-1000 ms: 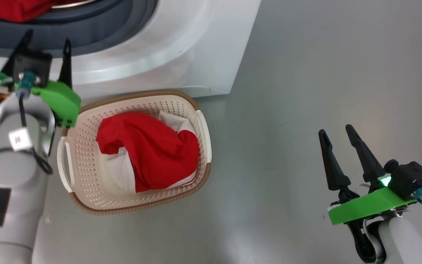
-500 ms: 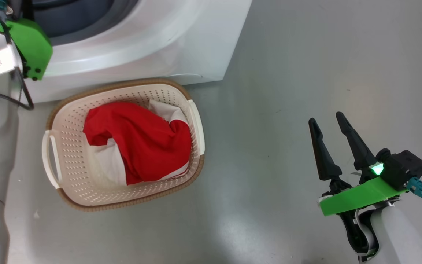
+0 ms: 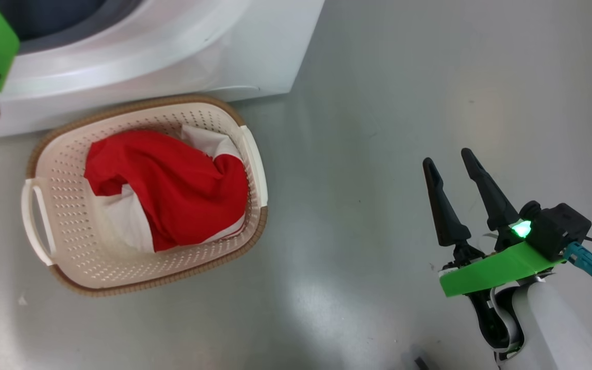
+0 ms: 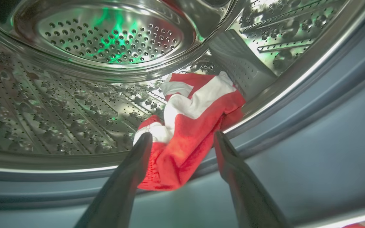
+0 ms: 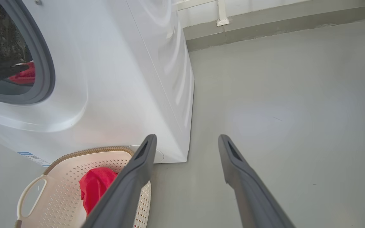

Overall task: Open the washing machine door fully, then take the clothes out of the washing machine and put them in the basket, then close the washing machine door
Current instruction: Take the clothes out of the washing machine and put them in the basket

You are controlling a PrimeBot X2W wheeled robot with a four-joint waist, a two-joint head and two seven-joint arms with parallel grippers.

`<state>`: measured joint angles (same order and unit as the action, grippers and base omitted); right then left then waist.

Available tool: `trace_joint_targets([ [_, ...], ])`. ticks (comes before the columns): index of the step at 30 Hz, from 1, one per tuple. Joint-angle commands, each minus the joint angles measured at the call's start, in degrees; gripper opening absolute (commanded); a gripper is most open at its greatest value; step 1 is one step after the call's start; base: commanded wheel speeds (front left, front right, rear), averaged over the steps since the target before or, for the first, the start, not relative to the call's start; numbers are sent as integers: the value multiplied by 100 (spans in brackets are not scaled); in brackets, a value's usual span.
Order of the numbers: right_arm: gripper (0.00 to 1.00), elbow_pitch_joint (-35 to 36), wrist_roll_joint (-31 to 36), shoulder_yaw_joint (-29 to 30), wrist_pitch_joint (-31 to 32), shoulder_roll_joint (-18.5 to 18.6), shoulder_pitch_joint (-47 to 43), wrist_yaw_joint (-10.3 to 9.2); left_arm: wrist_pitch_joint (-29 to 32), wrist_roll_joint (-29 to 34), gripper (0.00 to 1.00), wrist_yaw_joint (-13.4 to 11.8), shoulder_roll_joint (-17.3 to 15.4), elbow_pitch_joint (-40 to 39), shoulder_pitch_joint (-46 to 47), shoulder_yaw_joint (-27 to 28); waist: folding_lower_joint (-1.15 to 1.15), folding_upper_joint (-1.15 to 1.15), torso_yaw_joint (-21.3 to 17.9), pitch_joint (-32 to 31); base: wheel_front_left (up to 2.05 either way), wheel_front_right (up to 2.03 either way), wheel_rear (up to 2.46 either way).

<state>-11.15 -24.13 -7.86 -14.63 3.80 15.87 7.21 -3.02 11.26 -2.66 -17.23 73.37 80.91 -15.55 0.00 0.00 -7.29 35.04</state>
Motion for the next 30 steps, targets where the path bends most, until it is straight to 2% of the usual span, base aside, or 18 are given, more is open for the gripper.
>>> trace_joint_targets([
  [1, 100, 147, -19, -129, -37, -12, 47, 28, 37, 59, 100, -76, -331, -84, 128, 24, 0, 0, -71, 102, 0, 0, 0],
  [14, 100, 158, -30, -178, -37, -51, 122, 28, 181, 62, 100, -170, -640, 7, 302, -149, 0, 0, -219, 265, 0, 0, 0],
  [15, 100, 160, -28, -182, -37, -53, 120, 28, 180, 50, 95, -179, -645, 11, 302, -153, 0, 0, -220, 262, 0, 0, 0],
  [17, 100, 165, -23, -192, -37, -56, 121, 28, 185, 43, 48, -203, -655, 17, 298, -178, 0, 0, -223, 256, 0, 0, 0],
  [18, 100, 168, -21, -195, -37, -57, 121, 28, 184, 33, 18, -219, -659, 20, 295, -183, 0, 0, -223, 252, 0, 0, 0],
  [19, 100, 171, -19, -193, -37, -59, 119, 28, 174, 22, 7, -235, -657, 22, 290, -189, 0, 0, -218, 246, 0, 0, 0],
  [21, 100, 178, -14, -177, -37, -60, 114, 28, 137, -2, 0, -241, -643, 26, 278, -204, 0, 0, -204, 232, 0, 0, 0],
  [30, 100, 138, 25, -98, -37, -9, 70, 28, -354, -336, 0, -234, -391, 32, 106, -88, 0, 0, -36, 17, 0, 0, 0],
])
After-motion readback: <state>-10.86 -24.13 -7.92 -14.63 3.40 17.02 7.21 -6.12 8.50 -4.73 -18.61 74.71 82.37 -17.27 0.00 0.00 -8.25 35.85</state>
